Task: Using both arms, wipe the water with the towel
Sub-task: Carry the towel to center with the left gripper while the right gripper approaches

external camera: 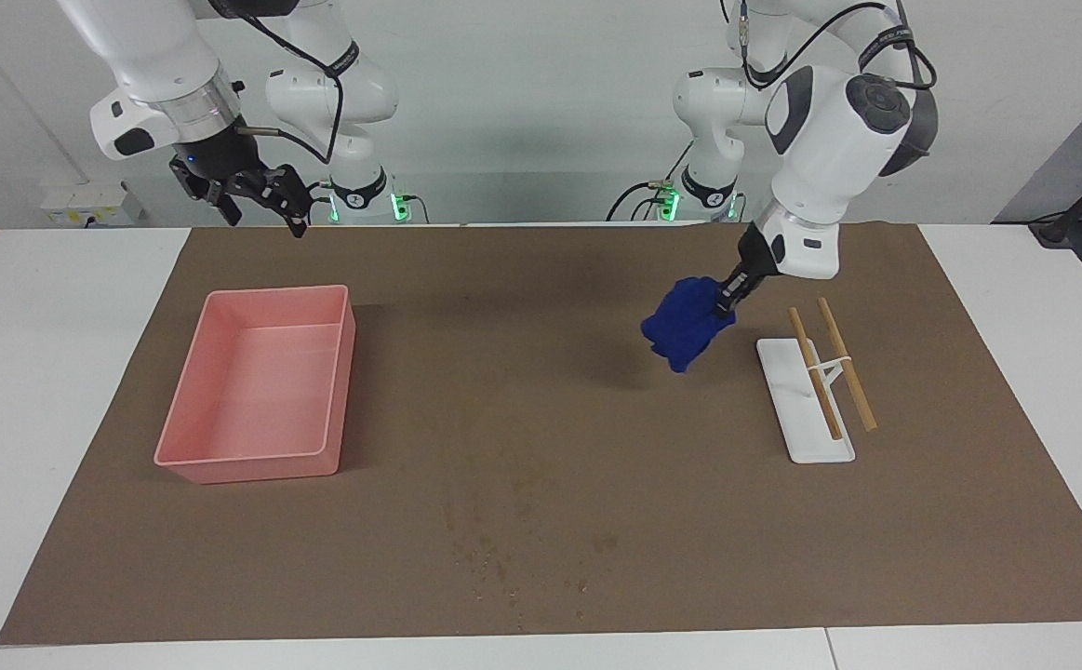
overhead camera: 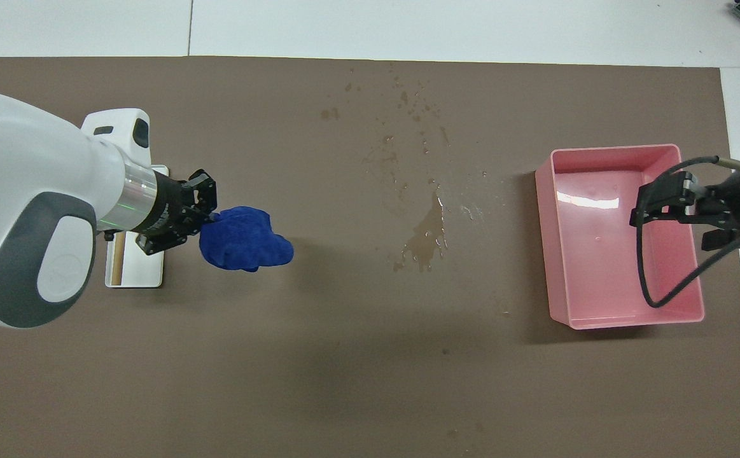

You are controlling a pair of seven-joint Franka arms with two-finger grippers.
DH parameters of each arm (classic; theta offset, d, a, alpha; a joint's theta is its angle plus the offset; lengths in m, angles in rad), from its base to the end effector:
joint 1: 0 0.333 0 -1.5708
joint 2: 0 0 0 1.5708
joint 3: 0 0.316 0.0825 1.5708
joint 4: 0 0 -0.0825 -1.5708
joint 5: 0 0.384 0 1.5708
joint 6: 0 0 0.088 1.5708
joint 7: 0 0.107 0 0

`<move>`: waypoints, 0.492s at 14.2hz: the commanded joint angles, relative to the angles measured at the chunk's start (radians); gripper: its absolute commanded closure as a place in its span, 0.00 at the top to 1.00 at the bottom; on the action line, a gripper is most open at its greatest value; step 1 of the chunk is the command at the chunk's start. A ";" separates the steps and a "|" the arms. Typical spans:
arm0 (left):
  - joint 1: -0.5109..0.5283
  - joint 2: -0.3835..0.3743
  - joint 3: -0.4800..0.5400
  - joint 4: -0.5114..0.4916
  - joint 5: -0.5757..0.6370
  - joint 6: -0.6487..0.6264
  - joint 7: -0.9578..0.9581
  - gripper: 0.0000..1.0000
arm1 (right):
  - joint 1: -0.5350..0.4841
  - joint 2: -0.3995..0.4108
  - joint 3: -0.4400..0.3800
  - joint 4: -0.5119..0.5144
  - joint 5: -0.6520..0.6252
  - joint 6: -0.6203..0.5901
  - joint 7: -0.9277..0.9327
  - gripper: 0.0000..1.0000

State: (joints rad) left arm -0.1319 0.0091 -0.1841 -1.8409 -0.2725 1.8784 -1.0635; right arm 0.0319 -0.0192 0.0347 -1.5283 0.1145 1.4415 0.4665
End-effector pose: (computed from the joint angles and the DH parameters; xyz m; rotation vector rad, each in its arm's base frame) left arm 0.5346 -0.1958 0.5200 2.6681 1.1704 -0.2127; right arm 0.5330 0.0492 0.6446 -2.9892 0.5888 0.1449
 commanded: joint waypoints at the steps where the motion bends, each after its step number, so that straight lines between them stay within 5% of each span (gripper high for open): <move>1: -0.015 -0.012 0.017 0.005 -0.211 -0.004 -0.231 0.00 | 0.040 0.004 0.011 -0.023 0.071 0.054 0.215 0.97; 7: -0.014 -0.023 0.017 0.000 -0.565 0.082 -0.458 0.00 | 0.169 0.047 0.011 -0.072 0.250 0.250 0.676 0.98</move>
State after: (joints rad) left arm -0.1481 0.0075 -0.1712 -1.8375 -0.7609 1.9344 -1.4366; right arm 0.1788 0.0196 0.0472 -1.5665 0.3075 1.6258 1.0405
